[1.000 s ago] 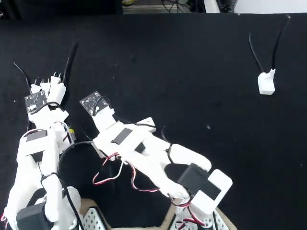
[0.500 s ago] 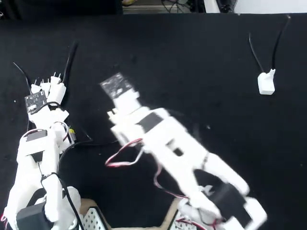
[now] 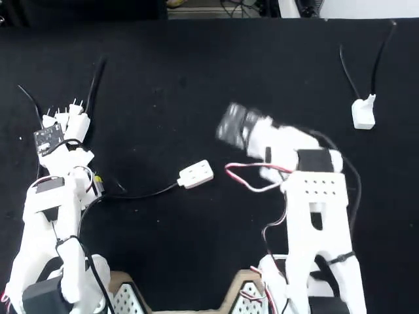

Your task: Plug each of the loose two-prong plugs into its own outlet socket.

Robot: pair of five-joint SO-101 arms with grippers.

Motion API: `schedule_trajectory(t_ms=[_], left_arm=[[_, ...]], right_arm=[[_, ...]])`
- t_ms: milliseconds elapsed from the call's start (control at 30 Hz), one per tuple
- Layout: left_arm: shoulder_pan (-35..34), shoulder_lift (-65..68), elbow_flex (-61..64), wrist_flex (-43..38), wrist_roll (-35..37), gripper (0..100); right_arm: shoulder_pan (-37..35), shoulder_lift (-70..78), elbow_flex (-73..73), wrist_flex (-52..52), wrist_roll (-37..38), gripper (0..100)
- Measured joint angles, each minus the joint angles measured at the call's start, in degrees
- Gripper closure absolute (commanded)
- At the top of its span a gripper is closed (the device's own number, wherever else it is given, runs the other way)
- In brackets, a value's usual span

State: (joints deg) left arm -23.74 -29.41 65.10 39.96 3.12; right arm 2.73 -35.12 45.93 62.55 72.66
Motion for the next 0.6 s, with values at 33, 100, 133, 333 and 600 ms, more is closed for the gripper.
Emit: schedule_trajectory(t_ms=[33, 100, 133, 333, 600], left_arm=[[0.0, 0.0, 0.0, 0.0, 0.0, 82], [0.0, 0.0, 0.0, 0.0, 0.0, 82], [0.0, 0.0, 0.0, 0.0, 0.0, 82], [0.0, 0.0, 0.0, 0.0, 0.0, 82], [0.0, 0.0, 0.0, 0.0, 0.0, 82]], right_arm=[[0.3, -0.1, 2.0, 0.0, 4.0, 98.7], [0.3, -0.1, 6.5, 0.0, 8.8, 98.7], [0.3, -0.1, 9.1, 0.0, 10.3, 98.7], [0.3, -0.3, 22.2, -11.7, 11.2, 97.8], [0.3, -0.8, 23.2, -12.3, 5.5, 80.5]])
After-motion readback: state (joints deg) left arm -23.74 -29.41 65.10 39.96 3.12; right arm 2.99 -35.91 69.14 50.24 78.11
